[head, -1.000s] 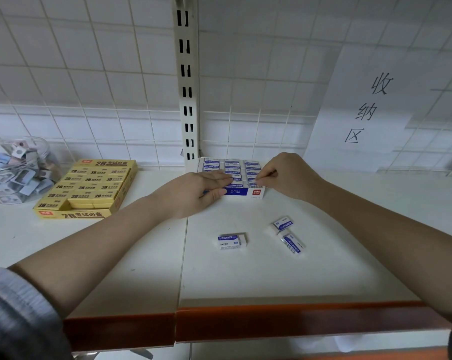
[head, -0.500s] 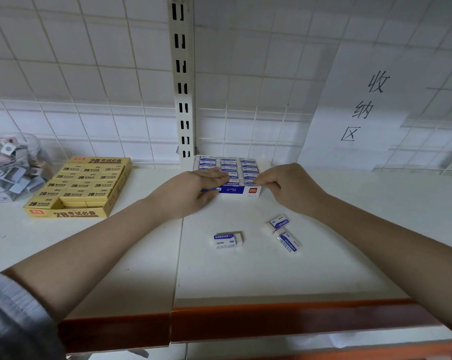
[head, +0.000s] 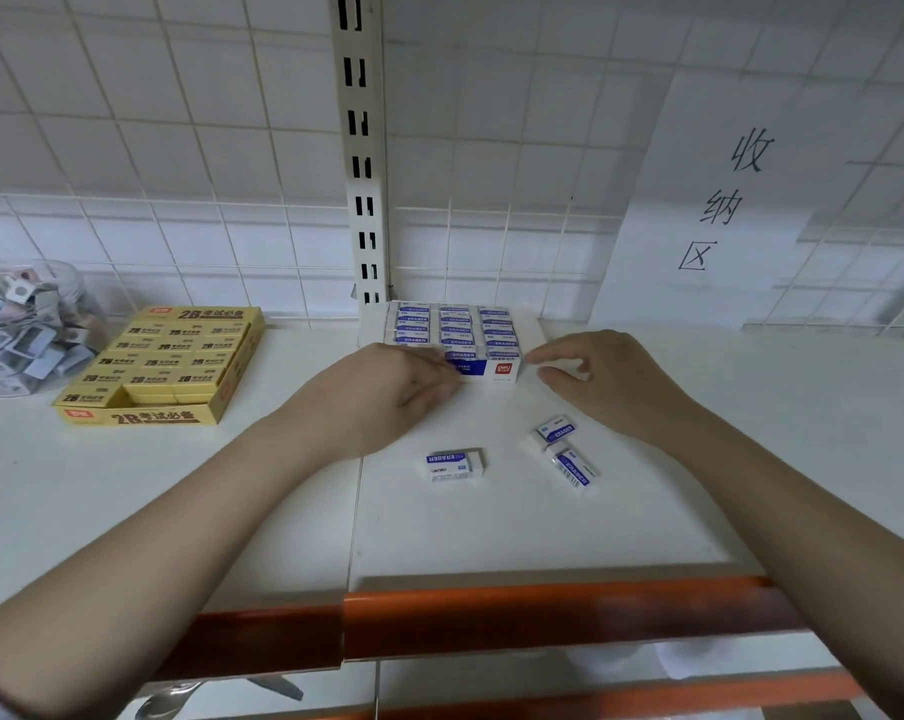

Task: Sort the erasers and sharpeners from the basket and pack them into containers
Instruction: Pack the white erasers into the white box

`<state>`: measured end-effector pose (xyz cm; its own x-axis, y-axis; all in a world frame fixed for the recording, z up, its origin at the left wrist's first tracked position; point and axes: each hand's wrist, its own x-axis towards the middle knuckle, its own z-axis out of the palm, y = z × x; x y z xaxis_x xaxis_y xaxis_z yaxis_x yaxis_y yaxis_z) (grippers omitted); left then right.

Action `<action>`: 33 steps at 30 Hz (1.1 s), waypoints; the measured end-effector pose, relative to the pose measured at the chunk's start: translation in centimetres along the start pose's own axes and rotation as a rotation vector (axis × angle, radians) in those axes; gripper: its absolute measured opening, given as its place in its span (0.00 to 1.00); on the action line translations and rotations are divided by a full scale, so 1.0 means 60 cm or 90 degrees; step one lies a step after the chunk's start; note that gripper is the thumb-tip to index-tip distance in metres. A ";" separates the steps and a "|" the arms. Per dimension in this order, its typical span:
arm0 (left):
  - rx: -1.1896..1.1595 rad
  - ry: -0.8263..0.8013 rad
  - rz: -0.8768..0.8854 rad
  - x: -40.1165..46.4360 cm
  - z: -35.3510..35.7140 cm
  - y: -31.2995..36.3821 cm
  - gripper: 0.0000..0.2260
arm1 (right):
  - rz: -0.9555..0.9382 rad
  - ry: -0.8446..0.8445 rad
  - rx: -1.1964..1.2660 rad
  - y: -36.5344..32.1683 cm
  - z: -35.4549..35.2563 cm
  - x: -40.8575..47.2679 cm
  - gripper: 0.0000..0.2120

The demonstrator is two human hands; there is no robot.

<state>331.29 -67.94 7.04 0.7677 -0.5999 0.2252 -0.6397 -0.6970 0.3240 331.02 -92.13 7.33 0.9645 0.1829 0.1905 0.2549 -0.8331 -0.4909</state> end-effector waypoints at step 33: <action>-0.207 0.287 -0.273 -0.108 0.024 0.040 0.13 | -0.059 0.066 0.037 -0.056 -0.001 0.057 0.11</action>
<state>324.76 -66.30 5.02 0.9356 -0.0281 0.3520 -0.2873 -0.6402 0.7124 333.46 -88.74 9.71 0.9253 0.2000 0.3221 0.3486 -0.7831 -0.5151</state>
